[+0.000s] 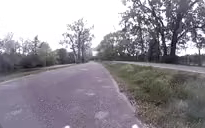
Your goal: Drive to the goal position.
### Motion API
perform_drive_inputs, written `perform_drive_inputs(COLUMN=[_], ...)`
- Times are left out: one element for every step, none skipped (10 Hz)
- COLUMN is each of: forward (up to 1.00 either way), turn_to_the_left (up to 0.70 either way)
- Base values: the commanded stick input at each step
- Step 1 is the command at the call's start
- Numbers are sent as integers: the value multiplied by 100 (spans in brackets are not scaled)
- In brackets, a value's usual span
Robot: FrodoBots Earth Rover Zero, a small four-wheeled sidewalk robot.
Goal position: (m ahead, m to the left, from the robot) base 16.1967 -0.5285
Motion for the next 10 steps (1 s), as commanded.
perform_drive_inputs(forward=[70,70,70,70,70,70,70,70,70,70], turn_to_the_left=[0,0,0,0,0,0,0,0,30,35])
